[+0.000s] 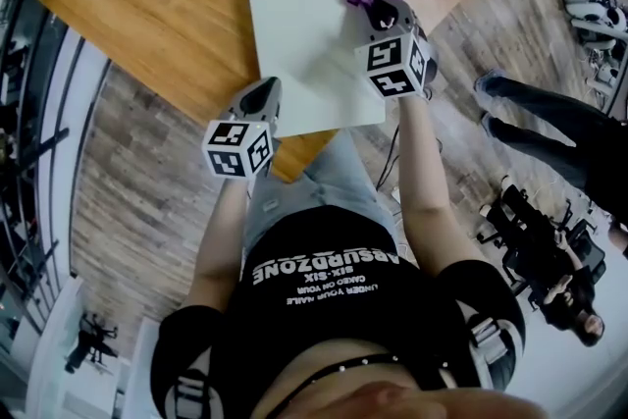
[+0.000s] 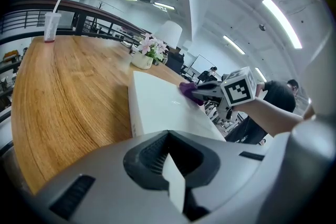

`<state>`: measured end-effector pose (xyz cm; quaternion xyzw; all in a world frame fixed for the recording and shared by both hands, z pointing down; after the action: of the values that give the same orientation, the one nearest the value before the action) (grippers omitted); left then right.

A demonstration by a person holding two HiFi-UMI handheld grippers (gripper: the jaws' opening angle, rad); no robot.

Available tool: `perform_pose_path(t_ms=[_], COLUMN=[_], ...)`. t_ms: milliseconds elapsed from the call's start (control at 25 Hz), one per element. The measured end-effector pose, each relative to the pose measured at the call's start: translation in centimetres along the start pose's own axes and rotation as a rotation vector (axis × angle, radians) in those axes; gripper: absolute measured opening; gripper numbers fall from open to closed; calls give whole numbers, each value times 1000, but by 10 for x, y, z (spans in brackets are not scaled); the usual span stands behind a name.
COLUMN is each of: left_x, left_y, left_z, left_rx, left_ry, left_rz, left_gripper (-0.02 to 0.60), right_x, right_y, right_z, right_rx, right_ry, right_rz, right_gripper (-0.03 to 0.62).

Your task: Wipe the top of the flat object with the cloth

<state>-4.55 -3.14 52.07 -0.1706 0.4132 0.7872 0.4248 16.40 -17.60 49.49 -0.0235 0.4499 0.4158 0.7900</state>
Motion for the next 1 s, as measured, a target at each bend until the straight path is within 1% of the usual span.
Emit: perform_pose_path(t_ms=[440, 640, 1000], left_x=[4, 6, 8], left_y=[4, 4, 2], left_z=[2, 3, 2], left_rx=[-32, -37, -14], left_ry=[5, 7, 20], left_rz=[1, 0, 26], left_gripper=[17, 17, 18], right_x=[19, 26, 30], right_y=[25, 33, 38], right_z=[10, 10, 7], right_rx=[-47, -46, -41], right_ry=[15, 20, 37], right_rz=[-29, -52, -53], right_gripper=[63, 63, 63])
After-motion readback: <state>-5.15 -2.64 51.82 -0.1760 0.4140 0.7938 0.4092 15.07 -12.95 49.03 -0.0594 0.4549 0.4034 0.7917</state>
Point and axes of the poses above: the fingertips, and each gripper's own axes: x backward along the fingers, y to its left, z out of its underside, the point moved 6 cm from there along x, backward along the fingers, and after that the axes turned 1 degree about -x, right-handed, at the moved point
